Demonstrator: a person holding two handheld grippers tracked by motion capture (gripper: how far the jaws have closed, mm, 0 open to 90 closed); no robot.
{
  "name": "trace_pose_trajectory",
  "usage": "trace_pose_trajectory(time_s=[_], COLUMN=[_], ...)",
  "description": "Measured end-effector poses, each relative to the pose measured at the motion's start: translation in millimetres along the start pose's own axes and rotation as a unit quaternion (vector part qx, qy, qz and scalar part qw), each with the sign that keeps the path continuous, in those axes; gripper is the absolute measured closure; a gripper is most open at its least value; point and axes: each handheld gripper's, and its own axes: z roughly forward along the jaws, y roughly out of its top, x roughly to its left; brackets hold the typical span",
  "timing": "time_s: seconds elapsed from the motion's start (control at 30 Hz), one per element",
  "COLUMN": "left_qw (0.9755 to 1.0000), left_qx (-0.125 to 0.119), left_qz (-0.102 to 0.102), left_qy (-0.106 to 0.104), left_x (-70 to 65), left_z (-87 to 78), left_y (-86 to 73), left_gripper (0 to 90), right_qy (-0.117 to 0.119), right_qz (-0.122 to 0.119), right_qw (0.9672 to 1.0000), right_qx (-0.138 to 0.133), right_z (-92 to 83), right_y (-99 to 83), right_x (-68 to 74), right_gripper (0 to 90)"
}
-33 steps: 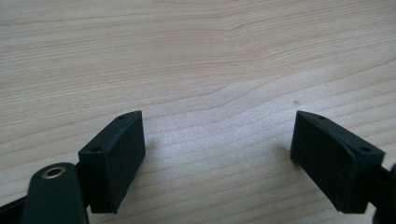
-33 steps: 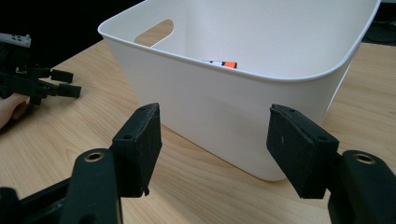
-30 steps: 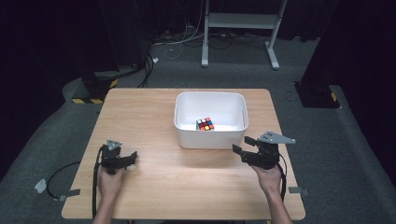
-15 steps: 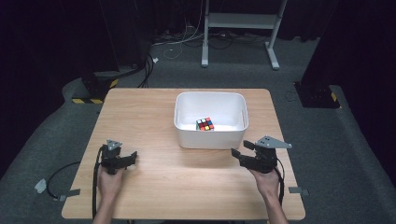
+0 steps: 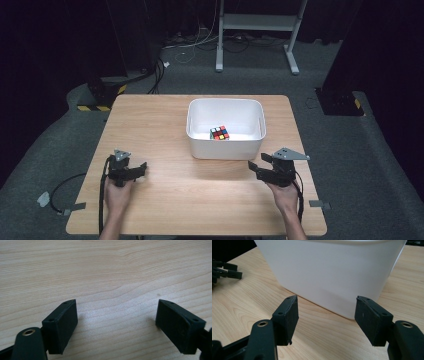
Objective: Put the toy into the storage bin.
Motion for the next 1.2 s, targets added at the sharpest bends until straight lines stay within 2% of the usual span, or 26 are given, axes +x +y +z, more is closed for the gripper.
trace_pose_trajectory(time_s=[0.3, 0.43, 0.57, 1.2], left_qw=[1.0000, 1.0000, 1.0000, 1.0000], left_qx=[0.000, 0.000, 0.000, -0.001], left_qz=[0.000, 0.000, 0.000, 0.000], left_qy=[0.000, 0.000, 0.000, 0.000], left_x=[0.0, -0.1, 0.0, -0.1], left_z=[0.0, 0.0, 0.0, 0.0], left_y=[0.0, -0.1, 0.0, -0.1], left_gripper=[18.0, 17.9, 18.0, 17.9], right_qy=[-0.011, -0.020, -0.024, -0.041], right_qz=[0.005, 0.000, 0.009, 0.019], right_qw=[0.9999, 0.9997, 0.9995, 0.9986], right_qx=[0.009, 0.016, 0.018, 0.028], right_z=[2.2, 3.3, 4.2, 11.7], right_y=[-6.3, -8.7, -13.1, -20.7], right_x=[-6.5, -9.0, -13.2, -24.5], right_gripper=[35.9, 35.9, 35.9, 36.2])
